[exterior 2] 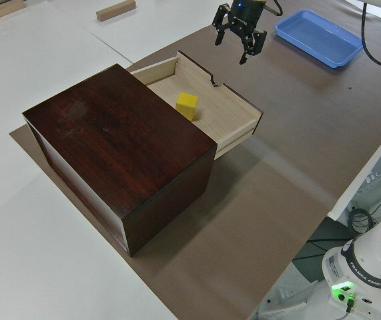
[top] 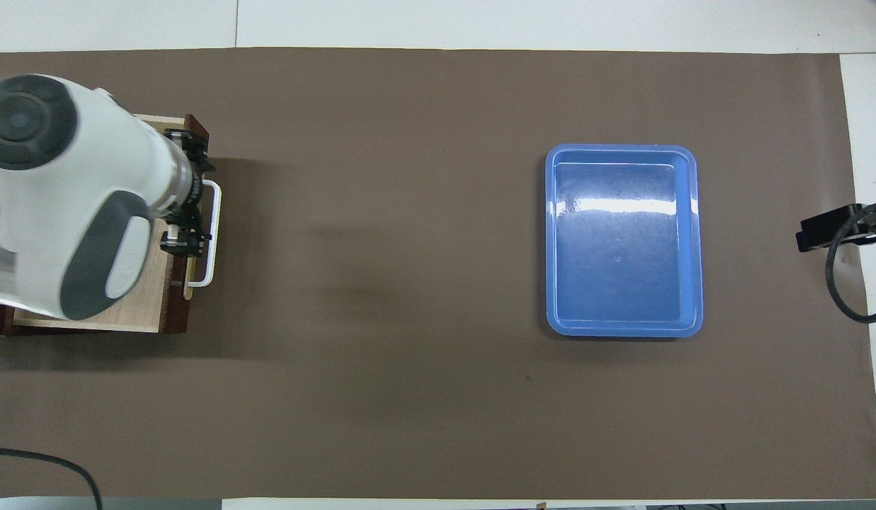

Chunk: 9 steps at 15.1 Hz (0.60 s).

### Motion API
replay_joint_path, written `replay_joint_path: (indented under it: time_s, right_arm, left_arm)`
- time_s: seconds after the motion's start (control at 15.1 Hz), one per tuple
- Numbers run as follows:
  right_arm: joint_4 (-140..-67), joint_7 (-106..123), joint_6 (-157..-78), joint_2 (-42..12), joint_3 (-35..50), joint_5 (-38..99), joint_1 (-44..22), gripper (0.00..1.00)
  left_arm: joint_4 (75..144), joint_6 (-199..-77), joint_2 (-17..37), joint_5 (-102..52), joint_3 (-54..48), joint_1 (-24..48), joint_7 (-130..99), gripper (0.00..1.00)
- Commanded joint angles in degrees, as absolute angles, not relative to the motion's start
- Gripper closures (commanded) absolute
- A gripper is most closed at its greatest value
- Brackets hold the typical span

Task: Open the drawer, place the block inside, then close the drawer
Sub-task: 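Push the drawer shut with the left gripper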

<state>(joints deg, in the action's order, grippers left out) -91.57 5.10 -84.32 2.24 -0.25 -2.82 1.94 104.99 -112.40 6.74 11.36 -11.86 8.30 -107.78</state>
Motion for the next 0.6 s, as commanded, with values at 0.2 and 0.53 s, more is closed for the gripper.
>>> replay_joint_path:
  time_s: [0.2,0.53]
  right_arm:
    - [-89.31,6.24,-81.31,0.71,0.09,-3.52,3.78,0.0]
    - [-89.38,2.55,-80.86,0.26,0.35,-1.58,4.39,0.0]
  left_arm:
    - [113.11,-120.94,5.54,13.71,-10.46,3.17,-102.07,0.0]
    - [108.47,-120.32,7.29,19.33,-10.2,-2.97,-92.93,0.0]
